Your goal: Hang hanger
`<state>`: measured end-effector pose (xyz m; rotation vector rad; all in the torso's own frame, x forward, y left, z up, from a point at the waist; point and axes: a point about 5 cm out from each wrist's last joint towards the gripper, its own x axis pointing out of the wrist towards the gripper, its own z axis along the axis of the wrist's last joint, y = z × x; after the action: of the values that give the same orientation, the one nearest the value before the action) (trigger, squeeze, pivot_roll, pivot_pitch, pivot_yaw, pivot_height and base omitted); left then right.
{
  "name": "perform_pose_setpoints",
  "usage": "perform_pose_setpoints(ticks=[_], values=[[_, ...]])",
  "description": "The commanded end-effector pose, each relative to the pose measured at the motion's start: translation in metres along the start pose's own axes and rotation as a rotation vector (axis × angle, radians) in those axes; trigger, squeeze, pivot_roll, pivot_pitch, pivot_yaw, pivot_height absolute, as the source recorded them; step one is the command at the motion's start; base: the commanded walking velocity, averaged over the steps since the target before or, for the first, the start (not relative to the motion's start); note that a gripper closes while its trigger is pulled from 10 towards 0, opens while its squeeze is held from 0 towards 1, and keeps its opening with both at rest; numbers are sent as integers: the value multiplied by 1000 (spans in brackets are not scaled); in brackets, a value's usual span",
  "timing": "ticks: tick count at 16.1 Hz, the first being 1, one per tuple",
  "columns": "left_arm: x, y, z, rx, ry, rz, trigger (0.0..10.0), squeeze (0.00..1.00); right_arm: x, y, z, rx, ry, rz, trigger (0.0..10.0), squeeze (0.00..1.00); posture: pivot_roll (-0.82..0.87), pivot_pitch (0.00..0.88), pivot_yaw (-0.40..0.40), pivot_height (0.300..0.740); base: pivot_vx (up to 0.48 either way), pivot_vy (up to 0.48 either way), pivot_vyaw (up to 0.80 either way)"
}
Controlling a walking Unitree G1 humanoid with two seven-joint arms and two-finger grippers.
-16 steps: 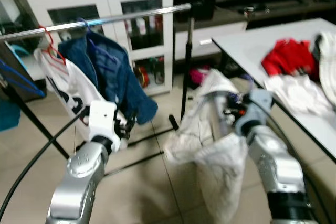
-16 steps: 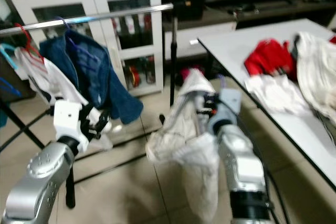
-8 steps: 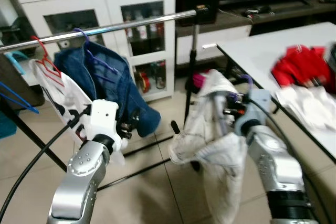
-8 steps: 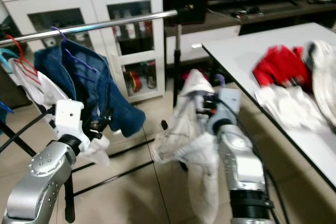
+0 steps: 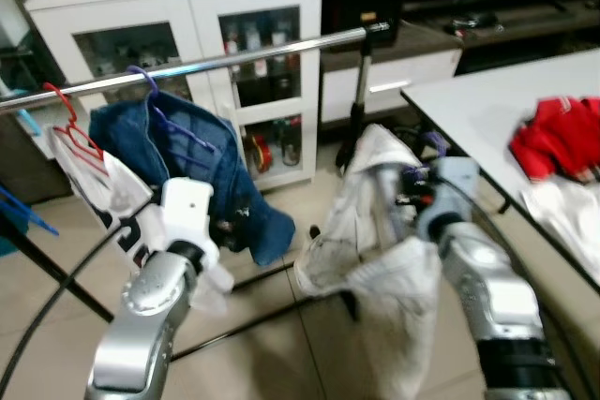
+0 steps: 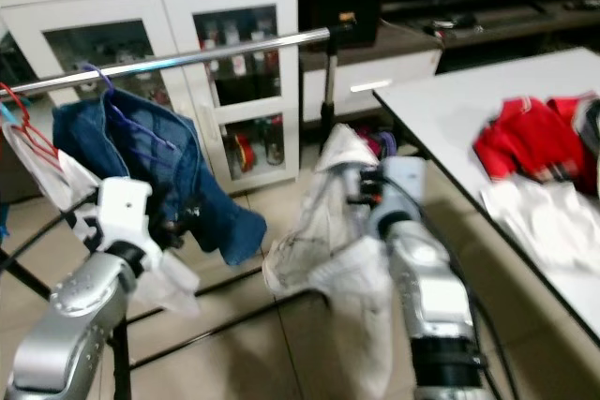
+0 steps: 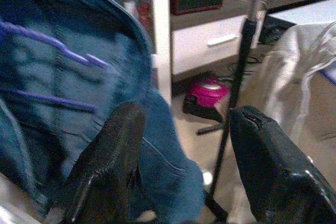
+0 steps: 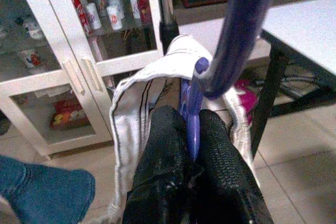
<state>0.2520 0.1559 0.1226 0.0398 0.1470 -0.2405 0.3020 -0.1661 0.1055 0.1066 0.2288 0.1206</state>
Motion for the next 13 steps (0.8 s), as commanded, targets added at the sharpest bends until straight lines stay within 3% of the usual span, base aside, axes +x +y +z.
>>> perform_pose_setpoints(ticks=[1, 3, 5, 6, 8, 13], values=[[-2, 8, 2, 19, -5, 28, 10000, 0, 5, 15, 21, -23, -87, 53, 10000, 0, -108, 0, 24, 740, 382, 0, 800], [-2, 8, 3, 21, -7, 28, 10000, 0, 6, 15, 23, -33, -96, 51, 10000, 0, -105, 0, 21, 740, 382, 0, 800], [-2, 7, 3, 37, -8, 19, 10000, 0, 8, 10, 30, -33, -136, 45, 10000, 0, -103, 0, 21, 740, 379, 0, 0], [-2, 5, 5, 53, -13, 6, 10000, 0, 8, 13, 34, -71, -151, 106, 10000, 0, -101, 0, 19, 740, 379, 0, 0], [-2, -4, 10, 81, -33, -61, 10000, 0, 7, 17, 40, -110, -180, 174, 10000, 0, -98, 0, 21, 740, 148, 0, 0], [-14, -25, 19, 127, -54, -316, 10000, 0, 19, 11, 72, -108, -305, 151, 10000, 0, -80, 0, 7, 740, 0, 0, 0]])
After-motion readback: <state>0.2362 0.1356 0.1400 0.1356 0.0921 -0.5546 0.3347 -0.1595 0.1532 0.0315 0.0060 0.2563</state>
